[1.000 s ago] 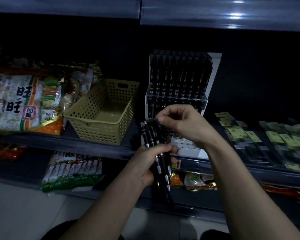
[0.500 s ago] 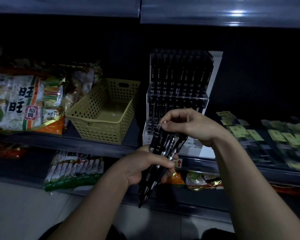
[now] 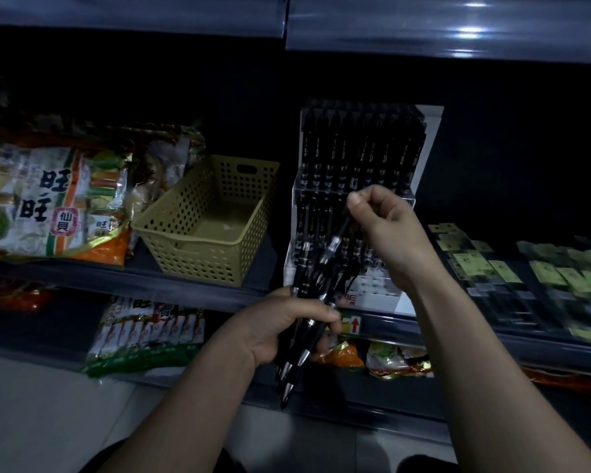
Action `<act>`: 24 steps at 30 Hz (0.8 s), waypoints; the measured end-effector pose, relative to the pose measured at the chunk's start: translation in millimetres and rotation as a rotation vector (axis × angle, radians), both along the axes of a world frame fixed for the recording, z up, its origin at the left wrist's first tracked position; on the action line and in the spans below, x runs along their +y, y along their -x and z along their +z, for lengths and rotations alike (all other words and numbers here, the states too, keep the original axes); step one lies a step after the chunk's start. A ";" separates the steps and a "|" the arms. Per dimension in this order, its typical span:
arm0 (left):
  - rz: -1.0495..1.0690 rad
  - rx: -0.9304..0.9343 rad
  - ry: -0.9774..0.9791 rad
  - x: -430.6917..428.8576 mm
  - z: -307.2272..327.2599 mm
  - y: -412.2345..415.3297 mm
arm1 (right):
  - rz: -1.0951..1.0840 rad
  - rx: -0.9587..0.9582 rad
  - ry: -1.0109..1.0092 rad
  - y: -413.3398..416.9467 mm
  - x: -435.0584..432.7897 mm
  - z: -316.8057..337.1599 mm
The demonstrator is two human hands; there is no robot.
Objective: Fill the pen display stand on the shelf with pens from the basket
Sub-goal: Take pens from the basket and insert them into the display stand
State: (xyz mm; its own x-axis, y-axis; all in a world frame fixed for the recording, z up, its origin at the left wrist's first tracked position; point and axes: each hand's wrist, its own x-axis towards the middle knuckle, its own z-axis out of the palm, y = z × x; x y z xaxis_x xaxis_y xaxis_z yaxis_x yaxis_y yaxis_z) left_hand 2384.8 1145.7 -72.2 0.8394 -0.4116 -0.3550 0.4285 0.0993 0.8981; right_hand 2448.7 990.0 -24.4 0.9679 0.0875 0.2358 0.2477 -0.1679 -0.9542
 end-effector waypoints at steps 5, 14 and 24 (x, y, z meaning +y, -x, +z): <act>0.133 0.111 0.145 4.9 -1.0 -6.0 | -0.201 -0.121 -0.150 2.1 -2.3 8.0; 0.472 -0.066 0.500 -1.8 6.3 -10.8 | 0.422 0.144 0.074 9.7 -10.7 5.7; 0.500 -0.133 0.302 -9.6 4.3 -6.1 | 0.592 0.213 0.306 10.4 -17.2 7.5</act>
State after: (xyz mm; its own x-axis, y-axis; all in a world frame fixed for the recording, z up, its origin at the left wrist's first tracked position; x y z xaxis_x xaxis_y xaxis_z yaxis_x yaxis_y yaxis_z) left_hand 2390.9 1136.1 -68.0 0.9865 -0.0213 -0.1624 0.1497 0.5189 0.8416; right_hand 2438.3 972.8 -16.9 0.7590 0.6470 -0.0731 0.1935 -0.3314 -0.9234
